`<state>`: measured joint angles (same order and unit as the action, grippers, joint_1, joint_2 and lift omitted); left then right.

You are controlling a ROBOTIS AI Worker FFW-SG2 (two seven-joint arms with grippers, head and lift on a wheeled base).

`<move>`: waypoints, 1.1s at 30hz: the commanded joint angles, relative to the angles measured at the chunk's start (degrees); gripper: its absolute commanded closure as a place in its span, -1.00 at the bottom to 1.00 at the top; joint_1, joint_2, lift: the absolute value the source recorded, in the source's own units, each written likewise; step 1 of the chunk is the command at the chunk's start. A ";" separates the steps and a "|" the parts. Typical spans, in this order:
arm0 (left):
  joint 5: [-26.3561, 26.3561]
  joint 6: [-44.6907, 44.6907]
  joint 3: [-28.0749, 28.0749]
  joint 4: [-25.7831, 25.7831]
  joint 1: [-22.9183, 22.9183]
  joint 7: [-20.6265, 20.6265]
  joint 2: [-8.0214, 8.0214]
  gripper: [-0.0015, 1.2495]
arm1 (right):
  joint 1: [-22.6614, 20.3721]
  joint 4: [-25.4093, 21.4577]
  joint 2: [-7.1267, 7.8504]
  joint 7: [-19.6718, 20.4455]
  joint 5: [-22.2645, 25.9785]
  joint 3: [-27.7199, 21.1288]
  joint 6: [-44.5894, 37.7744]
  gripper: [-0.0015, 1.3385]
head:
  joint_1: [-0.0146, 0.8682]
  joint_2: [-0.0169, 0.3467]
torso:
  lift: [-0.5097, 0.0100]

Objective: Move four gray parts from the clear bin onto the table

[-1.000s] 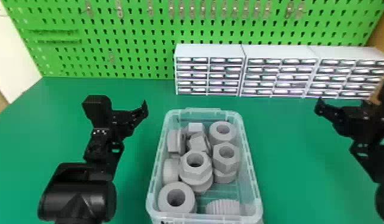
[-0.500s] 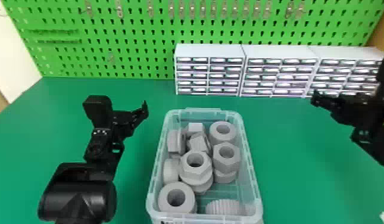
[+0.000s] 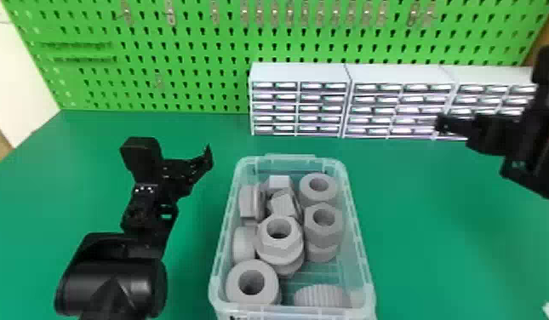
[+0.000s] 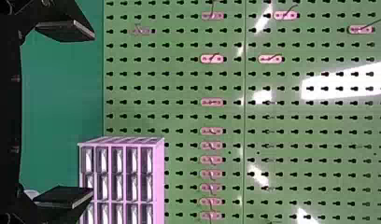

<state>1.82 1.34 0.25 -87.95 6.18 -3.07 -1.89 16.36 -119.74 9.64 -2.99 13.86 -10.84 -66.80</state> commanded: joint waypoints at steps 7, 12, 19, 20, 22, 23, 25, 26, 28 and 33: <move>-0.32 0.24 0.19 0.05 -0.12 0.00 -0.05 -0.81 | 7.28 1.79 0.55 0.00 1.25 2.14 -9.40 -0.83 | 0.60 -0.51 | 0.76; -0.59 0.33 0.36 0.05 -0.12 0.00 0.04 -0.81 | 10.19 5.66 0.64 0.00 1.34 3.99 -11.68 -0.83 | 0.60 -0.51 | 0.76; -0.76 0.77 0.71 -0.03 0.06 0.00 -0.05 -0.81 | 13.09 11.20 0.55 0.00 1.78 7.41 -11.95 -0.83 | 0.60 -0.51 | 0.76; -0.76 0.77 0.71 0.05 0.06 0.00 -0.05 -0.81 | 13.35 11.73 0.55 0.00 2.04 7.68 -11.95 -0.83 | 0.60 -0.51 | 0.76; -0.85 0.86 0.89 0.05 0.06 0.00 -0.05 -0.81 | 13.79 12.69 0.55 0.00 2.13 8.56 -11.60 -0.83 | 0.60 -0.51 | 0.76; -0.85 0.86 0.89 0.05 0.06 0.00 -0.05 -0.81 | 14.05 13.22 0.46 0.00 2.31 8.91 -11.60 -0.83 | 0.60 -0.51 | 0.76; -0.85 0.94 0.89 0.05 0.06 0.00 -0.05 -0.81 | 14.58 14.45 0.46 0.00 2.84 9.79 -11.60 -0.83 | 0.60 -0.51 | 0.76; -0.85 0.94 0.89 0.05 0.06 0.00 -0.05 -0.81 | 14.76 14.71 0.46 0.00 3.01 10.05 -11.60 -0.83 | 0.60 -0.51 | 0.76; -0.85 0.94 0.89 0.05 0.06 0.00 -0.05 -0.81 | 15.37 16.12 0.46 0.00 3.80 11.11 -11.60 -0.83 | 0.60 -0.51 | 0.76; -0.94 0.94 0.98 0.05 0.06 0.00 -0.05 -0.81 | 16.69 17.26 0.46 0.00 4.86 13.48 -12.21 -0.83 | 0.60 -0.51 | 0.76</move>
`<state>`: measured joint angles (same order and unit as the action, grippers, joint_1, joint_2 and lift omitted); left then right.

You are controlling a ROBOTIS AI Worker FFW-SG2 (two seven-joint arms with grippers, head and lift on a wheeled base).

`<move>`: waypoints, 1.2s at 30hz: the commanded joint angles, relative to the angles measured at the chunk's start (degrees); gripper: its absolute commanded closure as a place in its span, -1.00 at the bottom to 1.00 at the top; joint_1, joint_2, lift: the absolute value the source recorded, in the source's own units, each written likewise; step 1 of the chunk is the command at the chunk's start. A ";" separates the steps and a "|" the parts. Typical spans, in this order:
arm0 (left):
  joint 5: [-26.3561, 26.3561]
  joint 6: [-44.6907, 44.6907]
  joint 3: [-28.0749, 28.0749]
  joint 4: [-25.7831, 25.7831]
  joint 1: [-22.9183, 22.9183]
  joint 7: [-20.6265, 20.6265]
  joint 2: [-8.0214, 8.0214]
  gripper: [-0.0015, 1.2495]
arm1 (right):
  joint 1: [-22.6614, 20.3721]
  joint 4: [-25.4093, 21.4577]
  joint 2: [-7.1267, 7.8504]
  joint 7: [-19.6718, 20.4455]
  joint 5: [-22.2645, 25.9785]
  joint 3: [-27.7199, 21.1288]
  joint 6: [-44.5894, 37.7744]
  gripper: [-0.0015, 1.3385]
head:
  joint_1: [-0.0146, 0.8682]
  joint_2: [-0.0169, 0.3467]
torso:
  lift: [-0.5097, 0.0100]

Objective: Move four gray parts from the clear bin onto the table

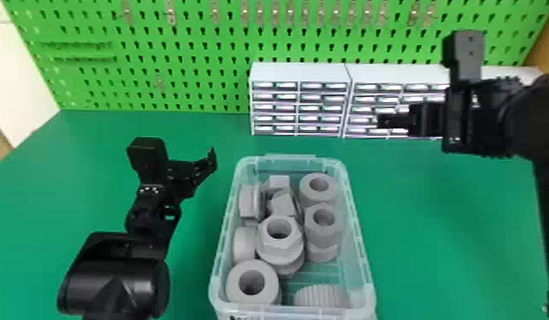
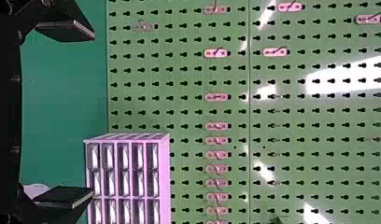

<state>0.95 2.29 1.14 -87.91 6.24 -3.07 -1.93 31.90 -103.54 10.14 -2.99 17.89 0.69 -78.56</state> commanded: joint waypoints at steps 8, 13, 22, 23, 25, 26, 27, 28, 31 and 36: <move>-0.25 0.00 0.09 0.02 -0.09 0.00 0.00 -0.81 | 4.04 4.57 -0.48 0.00 2.50 6.61 -1.69 -0.83 | 0.60 -0.51 | 0.76; -0.33 0.00 0.18 0.02 0.09 0.00 0.00 -0.81 | 5.62 7.21 -0.83 0.00 3.90 9.86 -1.95 -0.83 | 0.60 -0.51 | 0.76; -0.42 0.00 0.18 0.02 0.09 0.00 0.00 -0.81 | 7.03 10.55 -1.00 0.00 6.89 13.81 -1.51 -0.83 | 0.60 -0.51 | 0.76; -0.42 0.00 0.18 0.02 0.09 0.00 0.00 -0.81 | 7.12 10.90 -1.00 0.00 7.33 14.25 -1.42 -0.83 | 0.60 -0.51 | 0.76; -0.42 0.00 0.18 0.02 0.09 0.00 0.00 -0.81 | 7.38 11.60 -1.00 0.00 8.12 15.04 -1.25 -0.83 | 0.60 -0.51 | 0.76; -0.42 0.00 0.09 0.02 0.09 0.00 0.00 -0.81 | 7.47 11.87 -1.00 0.00 8.30 15.48 -1.16 -0.83 | 0.60 -0.51 | 0.76; -0.51 0.00 0.09 -0.07 0.09 0.00 0.00 -0.81 | 7.56 12.22 -1.00 0.00 8.56 15.92 -1.07 -0.83 | 0.60 -0.51 | 0.76; -0.42 0.00 0.09 0.02 0.09 0.00 0.00 -0.81 | 7.73 12.48 -1.00 0.00 8.91 16.36 -1.07 -0.83 | 0.60 -0.51 | 0.76; -0.51 0.00 0.09 -0.07 0.09 0.00 -0.09 -0.81 | 8.35 13.45 -1.00 0.00 10.14 17.77 -0.98 -0.83 | 0.60 -0.51 | 0.76; -0.60 0.17 0.09 0.02 0.09 0.00 -0.18 -0.81 | 9.14 14.15 -1.09 0.00 11.73 19.79 -0.81 -0.83 | 0.60 -0.51 | 0.76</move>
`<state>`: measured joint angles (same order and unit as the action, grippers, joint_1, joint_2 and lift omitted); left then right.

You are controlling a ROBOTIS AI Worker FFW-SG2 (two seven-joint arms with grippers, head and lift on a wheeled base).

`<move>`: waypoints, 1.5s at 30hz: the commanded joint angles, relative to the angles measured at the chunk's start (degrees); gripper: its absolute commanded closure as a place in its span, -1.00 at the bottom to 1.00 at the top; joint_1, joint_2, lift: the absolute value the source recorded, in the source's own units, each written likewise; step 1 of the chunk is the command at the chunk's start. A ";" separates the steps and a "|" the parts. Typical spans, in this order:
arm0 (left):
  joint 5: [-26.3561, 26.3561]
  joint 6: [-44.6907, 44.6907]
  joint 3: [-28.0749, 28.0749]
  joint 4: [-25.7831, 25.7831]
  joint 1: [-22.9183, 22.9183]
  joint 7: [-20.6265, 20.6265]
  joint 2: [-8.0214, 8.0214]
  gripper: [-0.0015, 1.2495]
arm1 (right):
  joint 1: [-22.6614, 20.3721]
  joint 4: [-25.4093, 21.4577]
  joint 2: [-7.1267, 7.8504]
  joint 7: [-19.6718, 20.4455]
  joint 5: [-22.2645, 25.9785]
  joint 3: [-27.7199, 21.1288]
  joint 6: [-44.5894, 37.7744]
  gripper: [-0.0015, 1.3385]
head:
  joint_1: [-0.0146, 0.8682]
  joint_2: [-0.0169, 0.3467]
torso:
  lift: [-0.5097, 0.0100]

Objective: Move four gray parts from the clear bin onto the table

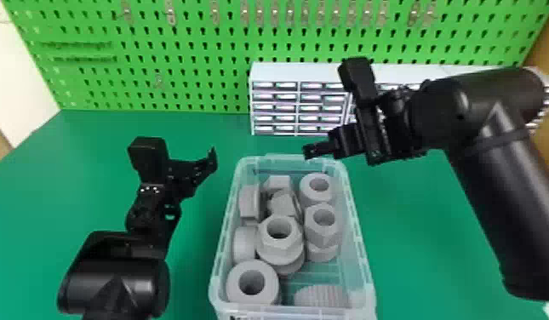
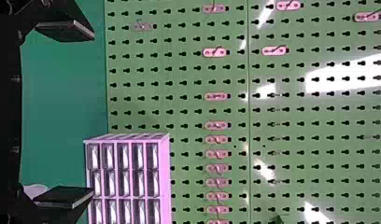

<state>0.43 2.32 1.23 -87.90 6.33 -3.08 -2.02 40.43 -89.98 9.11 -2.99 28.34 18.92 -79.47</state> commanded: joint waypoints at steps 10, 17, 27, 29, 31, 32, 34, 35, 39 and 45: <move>-0.07 0.23 -0.26 0.00 -0.44 0.00 -0.18 -0.81 | 1.15 0.86 -0.15 0.00 5.05 3.58 -4.64 -0.83 | 0.60 -0.51 | 0.76; -0.07 0.23 -0.44 0.00 -0.44 0.00 -0.26 -0.81 | 0.80 0.86 -0.06 0.00 5.85 4.02 -7.27 -0.83 | 0.60 -0.51 | 0.76; -0.60 0.23 -0.70 0.00 0.35 0.00 -0.35 -0.81 | 0.97 2.00 0.03 0.00 7.43 5.95 -8.50 -0.83 | 0.60 -0.51 | 0.76; -0.69 0.23 -0.88 0.00 0.44 0.00 -0.44 -0.81 | 1.06 2.44 0.03 0.00 7.87 6.57 -8.50 -0.83 | 0.60 -0.51 | 0.76; -0.60 0.23 -1.05 0.00 0.44 0.00 -0.44 -0.81 | 1.32 3.23 0.03 0.00 8.66 7.27 -8.50 -0.83 | 0.60 -0.51 | 0.76; -0.60 0.23 -1.05 0.00 0.44 0.00 -0.44 -0.81 | 1.50 3.67 0.12 0.00 9.27 7.62 -8.50 -0.83 | 0.60 -0.51 | 0.76; -0.60 0.23 -1.14 0.00 0.44 0.00 -0.44 -0.81 | 1.67 4.46 0.12 0.00 10.24 8.24 -8.50 -0.83 | 0.60 -0.51 | 0.76; -0.60 0.23 -1.14 0.00 0.44 0.00 -0.53 -0.81 | 1.76 4.81 0.12 0.00 10.42 8.59 -8.50 -0.83 | 0.60 -0.51 | 0.76; -0.69 0.23 -1.23 0.00 0.44 0.00 -0.44 -0.81 | 2.38 5.60 0.03 0.00 10.24 10.17 -8.24 -0.83 | 0.60 -0.51 | 0.76; -0.69 0.23 -1.40 0.09 0.35 0.00 -0.53 -0.81 | 2.82 7.27 -0.23 0.00 10.50 11.93 -8.07 -0.83 | 0.60 -0.51 | 0.76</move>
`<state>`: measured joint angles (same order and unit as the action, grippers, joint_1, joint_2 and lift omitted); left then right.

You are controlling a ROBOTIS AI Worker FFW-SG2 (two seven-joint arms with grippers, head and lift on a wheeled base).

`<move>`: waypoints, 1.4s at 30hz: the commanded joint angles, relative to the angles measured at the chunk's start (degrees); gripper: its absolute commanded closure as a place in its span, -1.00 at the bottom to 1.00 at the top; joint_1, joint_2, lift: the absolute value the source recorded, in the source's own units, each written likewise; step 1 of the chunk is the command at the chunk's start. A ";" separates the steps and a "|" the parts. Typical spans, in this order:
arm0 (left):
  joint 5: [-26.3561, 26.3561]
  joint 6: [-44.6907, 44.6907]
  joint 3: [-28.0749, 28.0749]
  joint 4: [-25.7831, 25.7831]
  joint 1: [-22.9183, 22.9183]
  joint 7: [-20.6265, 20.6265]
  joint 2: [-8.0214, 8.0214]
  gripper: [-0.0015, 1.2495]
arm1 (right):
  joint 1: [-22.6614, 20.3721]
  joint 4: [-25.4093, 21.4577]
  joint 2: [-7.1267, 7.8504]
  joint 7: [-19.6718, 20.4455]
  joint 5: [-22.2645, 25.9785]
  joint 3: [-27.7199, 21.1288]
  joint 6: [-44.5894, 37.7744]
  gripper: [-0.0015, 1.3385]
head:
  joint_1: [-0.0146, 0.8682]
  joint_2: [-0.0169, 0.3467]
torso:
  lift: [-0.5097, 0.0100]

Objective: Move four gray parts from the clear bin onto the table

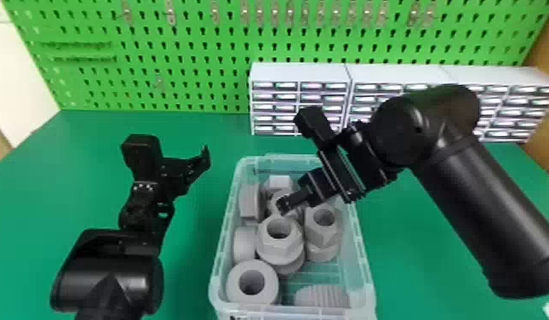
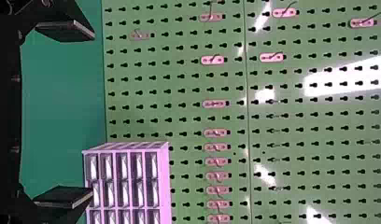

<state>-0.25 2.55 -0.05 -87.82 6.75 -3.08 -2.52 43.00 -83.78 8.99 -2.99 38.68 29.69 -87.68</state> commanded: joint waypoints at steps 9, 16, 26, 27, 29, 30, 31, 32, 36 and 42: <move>0.07 0.00 -0.04 0.02 0.11 0.00 -0.02 -0.81 | 0.86 2.83 -0.38 0.00 0.69 3.00 0.75 -0.83 | 0.60 -0.51 | 0.76; -0.01 0.00 0.05 0.02 0.28 0.00 -0.02 -0.81 | 1.21 3.98 -0.38 0.00 0.69 3.79 1.46 -0.83 | 0.60 -0.51 | 0.76; -0.01 0.00 0.13 0.02 0.28 0.00 -0.02 -0.81 | 1.38 6.17 -0.56 0.00 0.96 4.85 3.13 -0.83 | 0.60 -0.51 | 0.76; -0.01 0.00 0.22 0.02 0.28 0.00 -0.02 -0.81 | 1.38 6.35 -0.56 0.00 0.96 4.94 3.21 -0.83 | 0.60 -0.51 | 0.76; -0.01 0.00 0.22 0.02 0.37 0.00 -0.02 -0.81 | 1.38 6.70 -0.56 0.00 1.05 5.29 3.48 -0.83 | 0.60 -0.51 | 0.76; -0.01 0.00 0.22 0.02 0.37 0.00 -0.11 -0.81 | 1.38 6.88 -0.56 0.00 1.05 5.38 3.57 -0.83 | 0.60 -0.51 | 0.76; -0.01 0.00 0.22 0.02 0.37 0.00 -0.11 -0.81 | 1.38 6.97 -0.56 0.00 1.05 5.55 3.65 -0.83 | 0.60 -0.51 | 0.76; -0.01 0.00 0.22 0.02 0.37 0.00 -0.11 -0.81 | 1.38 7.14 -0.56 0.00 1.13 5.73 3.65 -0.83 | 0.60 -0.51 | 0.76; 0.07 0.00 0.22 0.02 0.37 0.00 -0.11 -0.81 | 1.38 7.49 -0.64 0.00 1.40 5.99 3.74 -0.82 | 0.60 -0.51 | 0.76; 0.16 0.00 0.22 0.02 0.37 0.00 -0.11 -0.81 | 1.38 7.58 -0.64 0.00 1.49 5.99 3.83 -0.54 | 0.60 -0.51 | 0.76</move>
<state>-0.19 2.55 0.18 -87.80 7.12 -3.08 -2.64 44.39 -76.31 8.36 -2.99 40.13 35.67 -83.89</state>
